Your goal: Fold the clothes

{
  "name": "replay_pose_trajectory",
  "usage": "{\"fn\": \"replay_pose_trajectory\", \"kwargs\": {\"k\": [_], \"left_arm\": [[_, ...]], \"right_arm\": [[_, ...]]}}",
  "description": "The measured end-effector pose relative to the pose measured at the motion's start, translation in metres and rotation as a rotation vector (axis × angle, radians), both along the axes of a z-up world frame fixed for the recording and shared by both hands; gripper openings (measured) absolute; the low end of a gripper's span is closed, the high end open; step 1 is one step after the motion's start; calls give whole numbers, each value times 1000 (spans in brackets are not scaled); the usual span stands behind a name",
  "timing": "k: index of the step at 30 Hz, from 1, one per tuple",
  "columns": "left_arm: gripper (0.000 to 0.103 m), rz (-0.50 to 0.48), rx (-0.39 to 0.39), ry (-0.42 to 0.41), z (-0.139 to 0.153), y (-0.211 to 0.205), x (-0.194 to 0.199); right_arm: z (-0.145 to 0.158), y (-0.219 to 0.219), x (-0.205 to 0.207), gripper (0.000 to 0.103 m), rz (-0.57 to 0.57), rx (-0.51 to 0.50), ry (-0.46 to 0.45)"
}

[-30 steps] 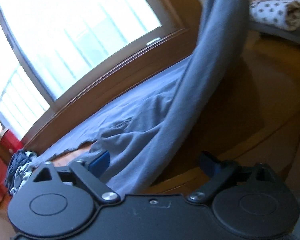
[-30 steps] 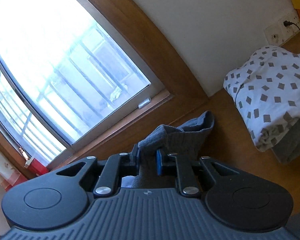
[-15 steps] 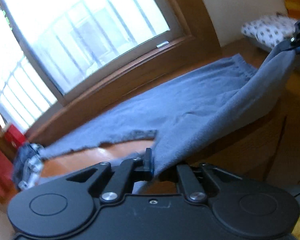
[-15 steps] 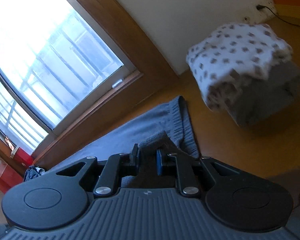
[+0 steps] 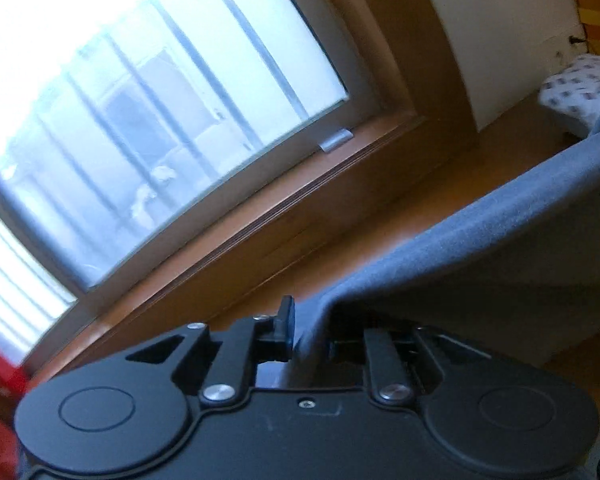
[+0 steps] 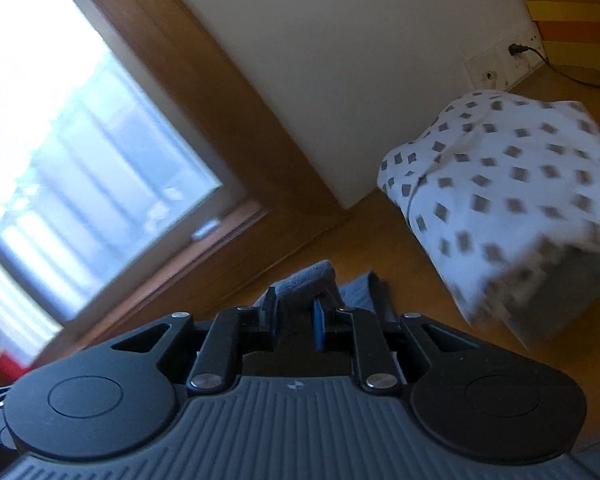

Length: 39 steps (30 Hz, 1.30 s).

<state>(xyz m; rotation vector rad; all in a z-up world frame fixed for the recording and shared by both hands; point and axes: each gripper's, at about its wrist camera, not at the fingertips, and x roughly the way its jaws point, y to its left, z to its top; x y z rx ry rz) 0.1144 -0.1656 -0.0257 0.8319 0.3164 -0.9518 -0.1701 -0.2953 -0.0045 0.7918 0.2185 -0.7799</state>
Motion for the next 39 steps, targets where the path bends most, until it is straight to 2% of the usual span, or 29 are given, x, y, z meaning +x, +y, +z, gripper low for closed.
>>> {"fn": "replay_pose_trajectory", "kwargs": {"k": [1,2,3,4,6,8,11,14,16,19,22,23,24,28,32,36,39], "left_arm": [[15,-5,14,18,-10,-19,15],[15,-7,39,34,-23,-37,28],[15,-7,70,48,-36,-55,39],[15,-9,99,64,-49,-70,49],[15,-19,151,97,-70,-90,62],[14,-36,188,126,-85,-99,69],[18,-60,200,112,-94,-102,70],[21,-54,199,122,-91,-102,72],[30,-42,194,130,-88,-100,72],[45,-20,176,126,-76,-94,69],[51,7,143,129,-60,-78,59],[53,22,131,129,-55,-71,55],[56,40,118,124,-50,-62,50],[58,146,73,103,-35,-21,24],[59,281,77,125,-30,31,13],[60,444,122,111,-32,89,15],[60,560,126,113,-33,133,24]], "right_arm": [[-6,-14,21,23,-19,-11,50],[-14,-27,37,37,-41,-11,102],[-22,-39,52,58,-64,-12,155],[-30,-49,64,64,-102,-12,222],[-42,-64,82,64,-159,-10,329],[-42,-62,85,65,-164,-27,336],[-35,-46,88,65,-122,-99,346],[-37,-30,98,65,-7,-146,355],[-48,-25,108,65,91,-146,375],[-70,-25,121,65,137,-147,475],[-74,-23,122,65,159,-207,507],[-73,-22,122,65,170,-218,514],[-70,-22,118,65,180,-214,485],[-58,-17,102,65,225,-209,377],[-47,1,93,67,297,-232,292],[-41,36,105,69,453,-262,268],[-37,71,125,69,591,-308,269]]}}
